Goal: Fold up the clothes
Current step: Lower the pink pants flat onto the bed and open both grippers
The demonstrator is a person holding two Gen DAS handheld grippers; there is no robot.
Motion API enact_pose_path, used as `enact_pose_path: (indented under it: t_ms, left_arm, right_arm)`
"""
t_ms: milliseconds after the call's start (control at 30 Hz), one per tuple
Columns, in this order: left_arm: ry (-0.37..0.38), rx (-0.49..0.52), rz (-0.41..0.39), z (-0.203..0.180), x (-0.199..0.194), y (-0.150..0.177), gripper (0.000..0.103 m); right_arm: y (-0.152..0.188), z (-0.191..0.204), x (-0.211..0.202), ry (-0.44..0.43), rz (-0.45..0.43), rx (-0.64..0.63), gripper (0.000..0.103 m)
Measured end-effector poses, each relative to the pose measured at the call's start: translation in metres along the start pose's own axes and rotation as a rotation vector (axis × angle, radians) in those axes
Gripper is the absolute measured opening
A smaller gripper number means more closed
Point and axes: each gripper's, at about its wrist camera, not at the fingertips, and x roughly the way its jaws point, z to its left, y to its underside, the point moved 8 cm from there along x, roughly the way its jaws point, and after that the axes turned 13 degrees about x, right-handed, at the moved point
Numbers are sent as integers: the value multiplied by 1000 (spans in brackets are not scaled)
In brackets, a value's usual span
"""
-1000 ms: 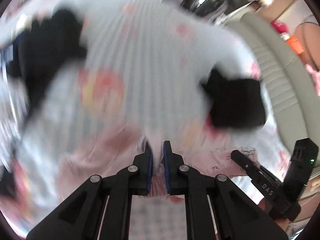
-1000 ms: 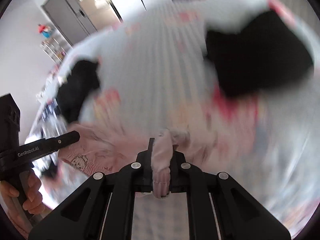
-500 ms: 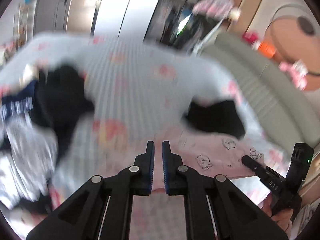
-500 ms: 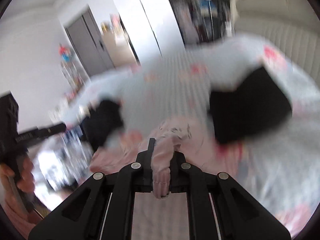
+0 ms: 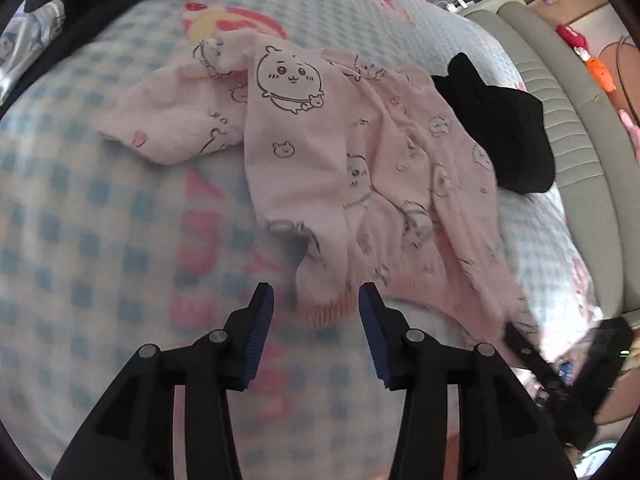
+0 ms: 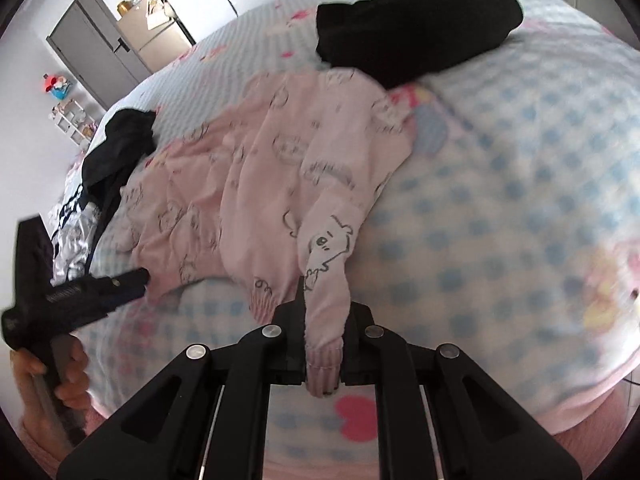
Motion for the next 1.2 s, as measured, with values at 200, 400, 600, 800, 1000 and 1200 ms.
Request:
enact_pose_path:
  t_ms: [200, 400, 600, 800, 1000, 1200]
  left_arm:
    - [30, 24, -43, -16, -3, -8, 10]
    - [21, 87, -132, -23, -68, 6, 9]
    - [8, 80, -129, -5, -102, 56, 9]
    - [-26, 68, -33, 13, -77, 106, 9]
    - [-31, 49, -37, 7, -72, 117, 9]
    - [-52, 25, -32, 6, -80, 107, 10]
  right_arm:
    - [2, -7, -9, -6, 17, -18, 10]
    - [9, -7, -19, -16, -1, -8, 10]
    - [34, -1, -34, -26, -2, -32, 10]
    - [81, -21, -2, 57, 77, -46, 10]
    - [86, -23, -13, 48, 47, -47, 10]
    - [86, -26, -20, 43, 52, -27, 10]
